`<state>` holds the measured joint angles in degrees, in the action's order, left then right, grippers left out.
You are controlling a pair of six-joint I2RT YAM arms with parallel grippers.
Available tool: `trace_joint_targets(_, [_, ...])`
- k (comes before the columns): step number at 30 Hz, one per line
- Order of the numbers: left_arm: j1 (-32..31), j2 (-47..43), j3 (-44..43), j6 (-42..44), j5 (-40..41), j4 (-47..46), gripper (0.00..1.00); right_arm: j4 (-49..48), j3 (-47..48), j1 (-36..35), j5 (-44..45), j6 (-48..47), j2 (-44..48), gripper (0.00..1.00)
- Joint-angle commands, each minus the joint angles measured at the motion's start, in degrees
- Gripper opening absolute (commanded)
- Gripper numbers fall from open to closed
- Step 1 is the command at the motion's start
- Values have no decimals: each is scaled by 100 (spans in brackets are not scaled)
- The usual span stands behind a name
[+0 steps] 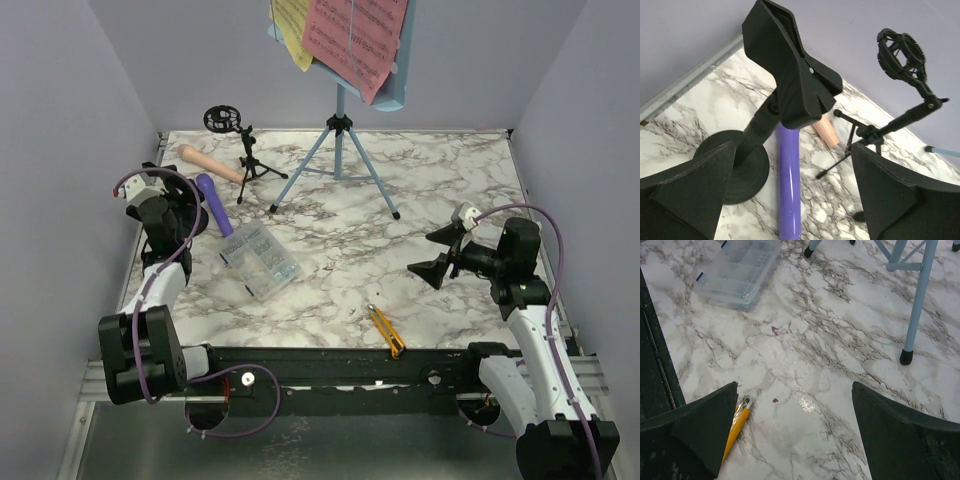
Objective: Pack up the instrument practice props
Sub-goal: Place the microphone stand at the center of the board, then move the music stand to the center of the board.
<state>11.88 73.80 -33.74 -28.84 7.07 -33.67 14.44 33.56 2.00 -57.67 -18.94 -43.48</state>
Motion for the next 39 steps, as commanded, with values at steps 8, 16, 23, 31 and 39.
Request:
trace_joint_targets(8, [20,-1440,100,-763,-1705,1538,99,-69,-73,187,121,-103,66,99])
trace_joint_targets(16, [20,-2127,301,-1177,-3469,1811,99,-81,-74,260,132,-125,-11,99])
trace_joint_targets(23, [22,-2379,561,-1879,-4427,1671,99,-90,-61,335,192,-163,-94,99])
trace_joint_targets(31, [16,-2785,779,-2011,-4960,1539,99,-125,-43,387,201,-180,-272,99])
trace_joint_targets(39, [-585,-2733,561,-1408,-4927,1409,99,-23,11,430,180,-264,-483,99])
